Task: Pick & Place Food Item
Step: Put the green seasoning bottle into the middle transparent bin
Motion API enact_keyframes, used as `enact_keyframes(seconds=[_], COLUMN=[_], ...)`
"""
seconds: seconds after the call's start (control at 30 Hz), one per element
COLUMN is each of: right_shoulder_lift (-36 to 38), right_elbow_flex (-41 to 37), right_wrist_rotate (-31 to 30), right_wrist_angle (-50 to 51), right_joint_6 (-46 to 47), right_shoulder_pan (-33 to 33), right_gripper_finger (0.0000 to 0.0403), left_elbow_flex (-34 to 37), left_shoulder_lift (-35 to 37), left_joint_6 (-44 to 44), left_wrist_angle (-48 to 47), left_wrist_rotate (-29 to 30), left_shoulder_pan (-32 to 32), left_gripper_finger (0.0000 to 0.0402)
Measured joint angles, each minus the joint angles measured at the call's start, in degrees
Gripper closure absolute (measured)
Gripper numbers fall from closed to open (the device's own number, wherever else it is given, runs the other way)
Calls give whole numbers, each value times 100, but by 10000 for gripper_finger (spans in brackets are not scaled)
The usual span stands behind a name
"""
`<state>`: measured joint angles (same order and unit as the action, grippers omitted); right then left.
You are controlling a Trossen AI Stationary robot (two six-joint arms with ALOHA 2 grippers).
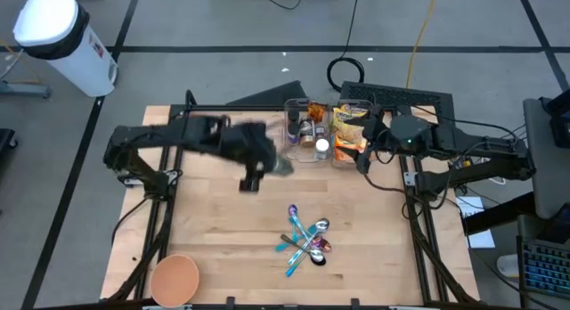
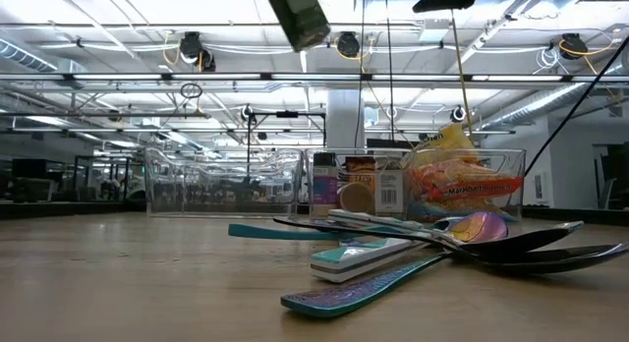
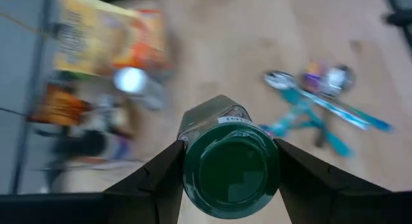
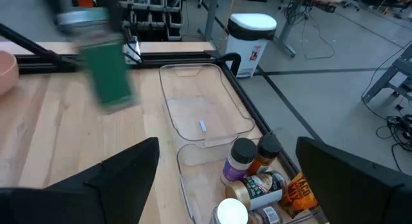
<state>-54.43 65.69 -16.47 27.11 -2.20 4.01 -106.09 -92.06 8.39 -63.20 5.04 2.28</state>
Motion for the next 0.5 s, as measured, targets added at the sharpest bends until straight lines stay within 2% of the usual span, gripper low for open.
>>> enact_keyframes(seconds=[0.17,0.27,0.4,0.5], right_shoulder_lift=[140,159,156,139], right_elbow_flex=[0,0,0,0], right_wrist_rotate=[-71,-290,-348,-341], right_wrist_angle=[52,64,117,111], right_joint_6=[-31,-46,-46,-45], right_shoulder_pan=[4,4,9,9], right_gripper_finger=[46,46,46,46], left_elbow_flex=[-52,-51,-50,-50], left_shoulder_lift=[-122,-362,-807,-1215], left_joint_6=[590,801,945,988], left_wrist_angle=[433,651,903,961], left_wrist_rotate=[-75,-361,-753,-820], left_shoulder_pan=[-926,-1359,-1739,-1886], left_gripper_finger=[194,194,194,194])
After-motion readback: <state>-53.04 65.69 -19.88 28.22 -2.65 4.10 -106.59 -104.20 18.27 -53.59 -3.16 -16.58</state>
